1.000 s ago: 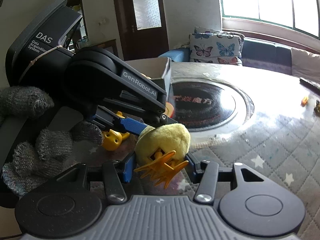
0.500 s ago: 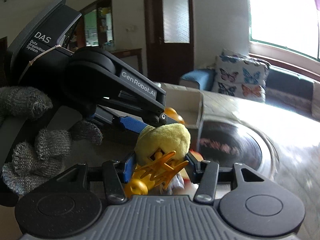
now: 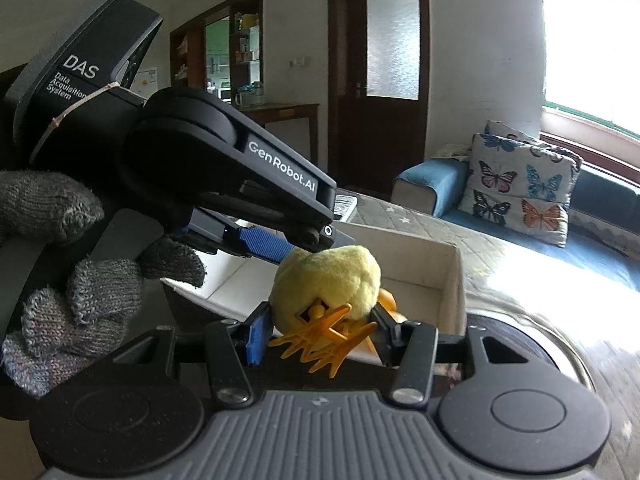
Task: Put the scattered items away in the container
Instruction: 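Lift the plush chick with both grippers and carry it over the box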
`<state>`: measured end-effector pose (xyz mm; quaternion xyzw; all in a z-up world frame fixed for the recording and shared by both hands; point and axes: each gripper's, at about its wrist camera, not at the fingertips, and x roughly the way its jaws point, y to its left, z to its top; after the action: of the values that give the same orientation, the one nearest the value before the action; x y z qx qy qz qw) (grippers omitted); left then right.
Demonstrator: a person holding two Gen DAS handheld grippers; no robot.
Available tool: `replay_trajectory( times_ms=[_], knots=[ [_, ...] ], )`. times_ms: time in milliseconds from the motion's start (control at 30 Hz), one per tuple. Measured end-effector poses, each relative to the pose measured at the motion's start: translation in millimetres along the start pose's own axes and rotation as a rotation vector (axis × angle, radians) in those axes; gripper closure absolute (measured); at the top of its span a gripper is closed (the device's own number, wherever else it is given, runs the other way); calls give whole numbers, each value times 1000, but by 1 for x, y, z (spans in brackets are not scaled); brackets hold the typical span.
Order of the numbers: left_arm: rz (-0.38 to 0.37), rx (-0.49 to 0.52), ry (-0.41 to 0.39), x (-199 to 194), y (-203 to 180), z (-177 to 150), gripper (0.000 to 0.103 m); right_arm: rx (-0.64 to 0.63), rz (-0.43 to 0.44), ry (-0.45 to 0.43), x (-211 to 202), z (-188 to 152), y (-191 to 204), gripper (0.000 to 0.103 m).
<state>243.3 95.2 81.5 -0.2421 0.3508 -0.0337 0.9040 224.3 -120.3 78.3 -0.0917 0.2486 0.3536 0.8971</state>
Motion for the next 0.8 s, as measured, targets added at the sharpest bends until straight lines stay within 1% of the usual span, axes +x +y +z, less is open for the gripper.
replay_trajectory(
  times_ms=[233,467,800],
  knots=[
    [26,-38,12,27,21,19,65,5,29,35,39,10,-7,51],
    [49,-70,48,48,38,20,65,5,51,86,72,7,-11,51],
    [73,-106,97,69,54,16,64,17,63,135,89,-3,-15,50]
  ],
)
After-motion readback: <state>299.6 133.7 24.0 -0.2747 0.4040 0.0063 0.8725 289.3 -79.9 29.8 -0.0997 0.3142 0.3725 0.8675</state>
